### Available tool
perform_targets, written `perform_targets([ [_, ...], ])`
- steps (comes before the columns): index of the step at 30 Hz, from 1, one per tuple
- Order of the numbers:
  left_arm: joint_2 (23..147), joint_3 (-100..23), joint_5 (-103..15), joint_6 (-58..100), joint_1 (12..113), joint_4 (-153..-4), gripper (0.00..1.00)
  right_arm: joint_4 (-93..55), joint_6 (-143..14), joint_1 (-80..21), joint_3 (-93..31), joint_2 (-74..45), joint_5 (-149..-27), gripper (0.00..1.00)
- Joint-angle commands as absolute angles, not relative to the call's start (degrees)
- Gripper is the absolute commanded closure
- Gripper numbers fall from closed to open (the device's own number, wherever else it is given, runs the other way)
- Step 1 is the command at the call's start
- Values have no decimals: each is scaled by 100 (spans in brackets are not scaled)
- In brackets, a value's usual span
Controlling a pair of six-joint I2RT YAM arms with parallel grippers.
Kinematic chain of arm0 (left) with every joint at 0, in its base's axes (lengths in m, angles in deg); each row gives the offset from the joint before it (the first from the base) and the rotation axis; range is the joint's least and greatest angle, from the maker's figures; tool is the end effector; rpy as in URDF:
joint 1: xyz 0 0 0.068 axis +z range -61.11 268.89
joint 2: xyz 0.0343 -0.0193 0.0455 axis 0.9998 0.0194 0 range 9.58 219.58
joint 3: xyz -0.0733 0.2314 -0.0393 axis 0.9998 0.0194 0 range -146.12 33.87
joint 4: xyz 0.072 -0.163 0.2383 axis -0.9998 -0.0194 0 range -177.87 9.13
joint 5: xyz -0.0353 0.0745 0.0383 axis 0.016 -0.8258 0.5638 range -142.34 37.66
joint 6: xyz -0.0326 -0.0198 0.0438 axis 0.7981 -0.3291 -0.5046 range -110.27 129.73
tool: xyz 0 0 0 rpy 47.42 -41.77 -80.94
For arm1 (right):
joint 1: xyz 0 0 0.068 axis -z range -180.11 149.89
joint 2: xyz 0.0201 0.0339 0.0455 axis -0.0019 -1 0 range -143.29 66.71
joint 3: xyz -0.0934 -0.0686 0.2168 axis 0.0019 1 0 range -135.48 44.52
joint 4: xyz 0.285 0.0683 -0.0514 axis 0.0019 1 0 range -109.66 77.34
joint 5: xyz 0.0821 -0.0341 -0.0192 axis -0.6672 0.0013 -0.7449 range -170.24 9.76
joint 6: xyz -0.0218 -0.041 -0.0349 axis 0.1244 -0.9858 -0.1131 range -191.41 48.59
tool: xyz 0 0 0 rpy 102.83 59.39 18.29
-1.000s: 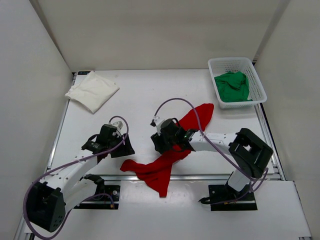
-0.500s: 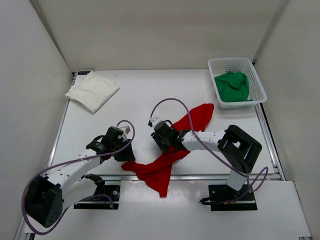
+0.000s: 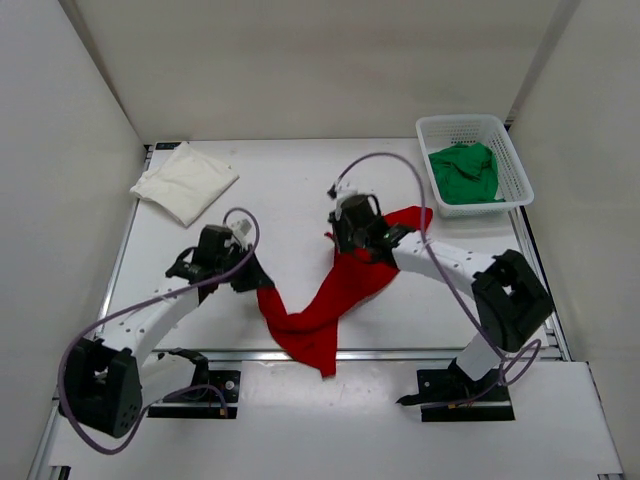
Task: Fold and stack the t-shirts
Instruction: Flatten out the tshirt
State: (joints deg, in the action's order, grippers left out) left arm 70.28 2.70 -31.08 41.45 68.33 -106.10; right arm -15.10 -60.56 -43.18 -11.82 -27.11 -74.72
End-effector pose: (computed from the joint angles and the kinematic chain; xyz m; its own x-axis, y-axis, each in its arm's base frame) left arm 0.2245 -0.1003 0.1398 -0.9255 -0.1763 -0.3351 0.0428 0.8306 -0.5553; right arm 0.2823 0.2586 0.1470 -0.5986 -0.3030 -0.7415 -0.5243 0.8481 0.0767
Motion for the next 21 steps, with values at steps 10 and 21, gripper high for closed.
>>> perform_targets([
  [10,8349,-3880,-1403,5944,9344,-8800,100,-640,-6051,-2384,-5994,-1934,-8594,100],
  [21,7015,-2450,-1769,5896,10093,-8296,99,-911,-5656,-2006,-3697,323,-8604,100],
])
